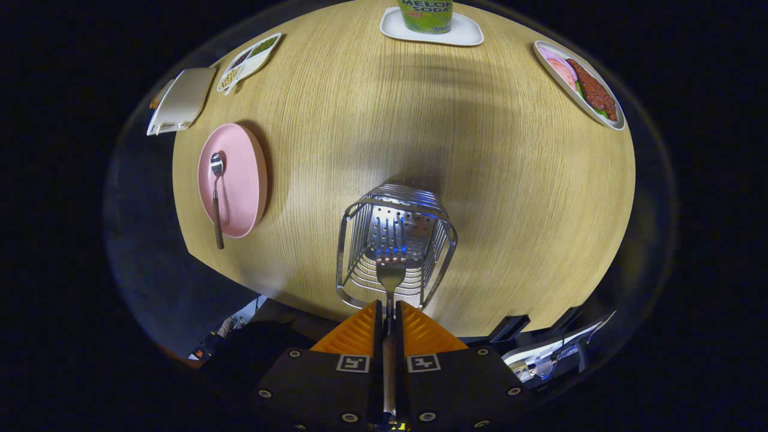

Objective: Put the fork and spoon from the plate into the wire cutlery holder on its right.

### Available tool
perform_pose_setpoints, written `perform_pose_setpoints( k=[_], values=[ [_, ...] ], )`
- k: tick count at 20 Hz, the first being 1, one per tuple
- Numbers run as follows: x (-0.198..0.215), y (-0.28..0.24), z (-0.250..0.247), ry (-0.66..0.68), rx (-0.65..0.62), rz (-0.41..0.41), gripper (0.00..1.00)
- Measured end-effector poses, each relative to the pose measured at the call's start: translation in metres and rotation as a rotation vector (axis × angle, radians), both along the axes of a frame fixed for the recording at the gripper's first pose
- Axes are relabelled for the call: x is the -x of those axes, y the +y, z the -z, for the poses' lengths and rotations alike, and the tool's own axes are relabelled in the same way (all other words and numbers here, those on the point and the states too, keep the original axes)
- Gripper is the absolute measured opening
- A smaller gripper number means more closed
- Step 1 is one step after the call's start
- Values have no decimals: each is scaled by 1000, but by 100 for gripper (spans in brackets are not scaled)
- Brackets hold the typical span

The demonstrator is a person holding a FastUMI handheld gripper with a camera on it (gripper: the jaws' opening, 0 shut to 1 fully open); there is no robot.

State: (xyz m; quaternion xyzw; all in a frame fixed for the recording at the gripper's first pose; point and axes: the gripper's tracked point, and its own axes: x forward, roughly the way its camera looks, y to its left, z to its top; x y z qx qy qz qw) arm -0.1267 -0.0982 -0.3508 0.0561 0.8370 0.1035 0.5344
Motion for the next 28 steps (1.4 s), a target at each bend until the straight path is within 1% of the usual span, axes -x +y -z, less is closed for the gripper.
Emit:
perform_pose_setpoints(
  k=[2,3,5,6,7,11,13,16,17,18,19,20,21,23,25,27,28],
  values=[
    [-7,-4,0,-30,19,13,11],
    [-9,-3,1,-50,20,23,16],
    [-18,-2,-1,-108,20,36,21],
    [-23,-1,-3,-144,19,44,21],
    [-27,-1,-5,-174,27,50,25],
    [-43,8,-15,-313,26,103,34],
    [-53,9,-20,-400,39,116,36],
    [-77,24,-40,-587,19,150,43],
    [-84,28,-50,-652,11,164,50],
    [-94,35,-60,-723,1,176,54],
    [-100,41,-69,-790,-1,184,65],
    [-108,47,-79,-862,-4,194,70],
    [-113,52,-87,-927,-4,204,80],
    [-126,64,-104,-1058,-10,222,88],
    [-133,77,-117,-1171,-8,230,90],
    [-135,88,-124,-1235,6,241,90],
    [-138,97,-131,-1271,-3,258,91]
  ],
)
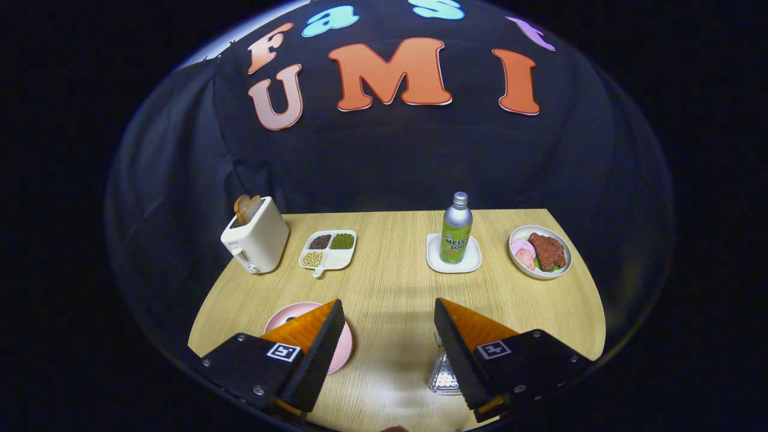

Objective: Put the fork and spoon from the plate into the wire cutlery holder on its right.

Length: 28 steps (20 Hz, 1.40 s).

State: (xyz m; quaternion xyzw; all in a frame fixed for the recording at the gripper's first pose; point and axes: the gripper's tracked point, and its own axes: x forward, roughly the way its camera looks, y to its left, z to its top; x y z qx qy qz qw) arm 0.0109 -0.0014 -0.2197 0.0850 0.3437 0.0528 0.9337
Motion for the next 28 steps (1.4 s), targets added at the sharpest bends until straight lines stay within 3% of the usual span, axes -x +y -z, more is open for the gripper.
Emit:
perform_pose_setpoints(
  k=[6,10,20,28],
  values=[
    [-20,40,-34,-252,39,39,91],
    [-26,71,-27,-279,64,7,91],
    [-17,176,38,-127,49,-171,91],
    [23,214,138,314,66,-307,93]
  ],
)
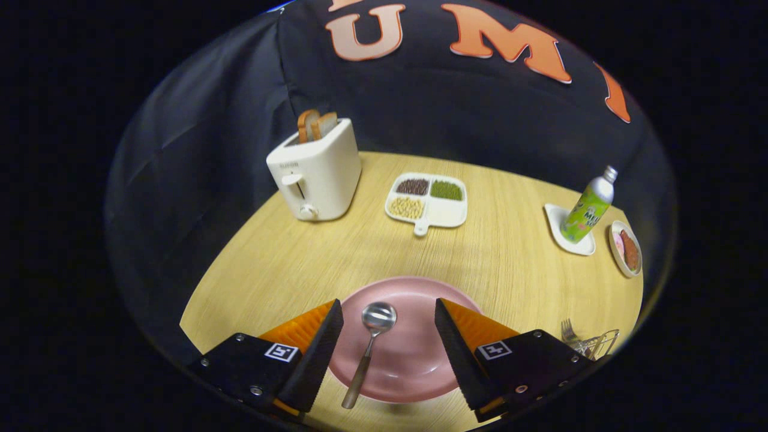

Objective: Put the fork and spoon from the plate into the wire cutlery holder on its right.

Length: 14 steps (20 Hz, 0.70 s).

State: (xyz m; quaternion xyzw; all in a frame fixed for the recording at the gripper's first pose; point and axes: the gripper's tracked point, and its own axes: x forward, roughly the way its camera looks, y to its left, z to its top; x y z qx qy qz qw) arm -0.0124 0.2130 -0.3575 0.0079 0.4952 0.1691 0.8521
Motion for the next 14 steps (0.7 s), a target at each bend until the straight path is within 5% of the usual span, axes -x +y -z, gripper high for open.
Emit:
perform_pose_setpoints(
  k=[6,12,14],
  values=[
    [37,6,38,219,76,-92,81],
    [58,6,54,340,144,-123,53],
    [59,8,58,359,154,-116,35]
  ],
)
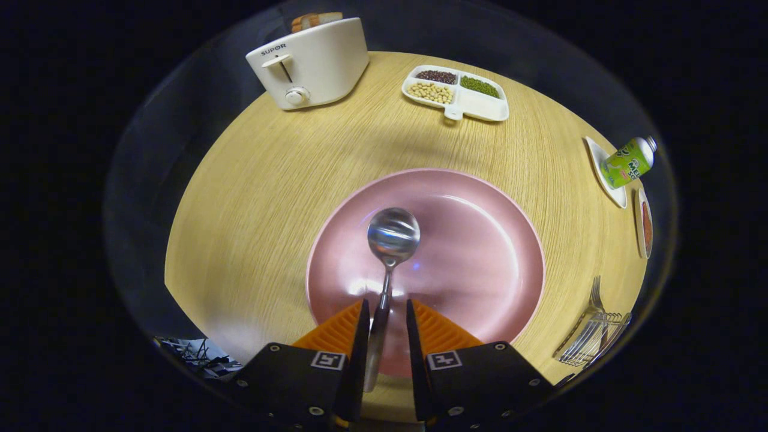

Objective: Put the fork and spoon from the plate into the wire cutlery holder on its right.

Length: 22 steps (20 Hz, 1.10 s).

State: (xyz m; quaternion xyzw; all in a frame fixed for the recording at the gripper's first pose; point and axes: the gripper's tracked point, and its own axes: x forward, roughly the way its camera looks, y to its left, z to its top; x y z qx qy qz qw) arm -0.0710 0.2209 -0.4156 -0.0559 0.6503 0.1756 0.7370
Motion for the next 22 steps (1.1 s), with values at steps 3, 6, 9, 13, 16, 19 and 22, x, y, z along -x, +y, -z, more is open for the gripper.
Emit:
perform_pose_setpoints(
  k=[3,6,9,13,16,19,22],
  values=[
    [2,-1,4,12,11,16,15],
    [3,0,-3,14,-16,22,7],
    [3,-13,-20,-2,-28,41,5],
    [1,-48,-49,-51,-40,109,5],
    [2,-86,-65,-76,-28,178,5],
    [6,-133,-85,-118,2,239,5],
    [10,-177,-100,-151,23,307,5]
  ],
)
